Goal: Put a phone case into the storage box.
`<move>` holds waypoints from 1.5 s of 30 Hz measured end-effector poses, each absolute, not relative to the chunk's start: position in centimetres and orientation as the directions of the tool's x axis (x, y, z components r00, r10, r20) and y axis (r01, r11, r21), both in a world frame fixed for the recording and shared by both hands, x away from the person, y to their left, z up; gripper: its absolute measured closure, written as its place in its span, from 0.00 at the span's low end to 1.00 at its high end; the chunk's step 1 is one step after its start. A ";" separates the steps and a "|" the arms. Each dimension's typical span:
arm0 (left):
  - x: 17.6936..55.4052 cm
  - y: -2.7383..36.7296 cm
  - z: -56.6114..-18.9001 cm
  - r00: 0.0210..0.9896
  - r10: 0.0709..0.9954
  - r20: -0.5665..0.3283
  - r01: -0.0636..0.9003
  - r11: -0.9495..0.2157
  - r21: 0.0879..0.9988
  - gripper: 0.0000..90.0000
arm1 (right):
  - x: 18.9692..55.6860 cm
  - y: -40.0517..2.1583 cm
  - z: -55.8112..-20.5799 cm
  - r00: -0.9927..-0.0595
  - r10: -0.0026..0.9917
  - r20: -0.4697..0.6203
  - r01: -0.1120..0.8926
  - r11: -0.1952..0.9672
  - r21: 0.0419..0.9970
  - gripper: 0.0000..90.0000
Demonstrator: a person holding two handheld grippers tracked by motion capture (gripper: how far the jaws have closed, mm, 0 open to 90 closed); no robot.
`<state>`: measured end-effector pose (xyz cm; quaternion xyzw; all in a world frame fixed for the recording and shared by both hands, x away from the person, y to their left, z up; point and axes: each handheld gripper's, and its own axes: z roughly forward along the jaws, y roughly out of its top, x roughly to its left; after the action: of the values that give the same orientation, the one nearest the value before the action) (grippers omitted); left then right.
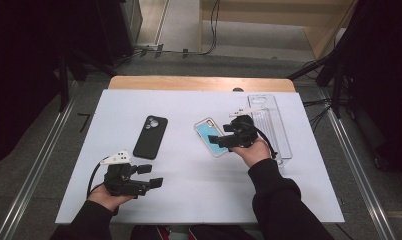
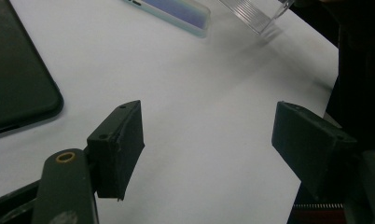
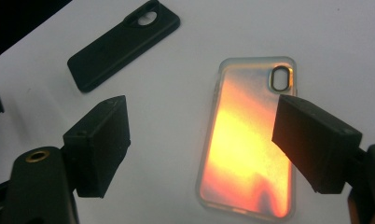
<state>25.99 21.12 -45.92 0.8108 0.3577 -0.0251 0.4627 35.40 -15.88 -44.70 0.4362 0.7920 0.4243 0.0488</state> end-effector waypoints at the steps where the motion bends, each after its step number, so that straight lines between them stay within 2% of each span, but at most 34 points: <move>1: 26.0 21.1 -45.9 0.745 0.555 -0.370 0.601 -0.318 0.733 0.28 | 35.6 -15.8 -44.8 -0.609 0.739 0.289 0.651 0.257 0.715 0.19; 4: 26.0 21.2 -45.9 0.744 0.555 -0.371 0.602 -0.318 0.732 0.28 | 36.2 -15.4 -45.1 -0.605 0.745 0.281 0.644 0.250 0.723 0.17; 8: 26.0 21.1 -45.9 0.747 0.551 -0.371 0.600 -0.320 0.733 0.28 | 37.1 -15.0 -45.8 -0.598 0.751 0.280 0.647 0.246 0.722 0.09; 10: 26.0 21.1 -45.9 0.748 0.550 -0.372 0.600 -0.319 0.734 0.28 | 37.6 -14.6 -46.2 -0.597 0.757 0.267 0.644 0.253 0.722 0.02; 25: 26.0 21.1 -45.9 0.750 0.548 -0.370 0.598 -0.321 0.735 0.28 | 39.1 -13.8 -48.4 -0.530 0.817 0.226 0.667 0.237 0.706 0.04; 45: 26.0 21.0 -45.9 0.750 0.548 -0.369 0.596 -0.320 0.736 0.28 | 38.8 -13.1 -51.0 -0.469 0.859 0.204 0.702 0.223 0.676 0.05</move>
<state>25.98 21.05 -45.87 0.8120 0.3523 -0.0259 0.4647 38.80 -13.12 -50.99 0.5038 0.7746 0.3669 0.1071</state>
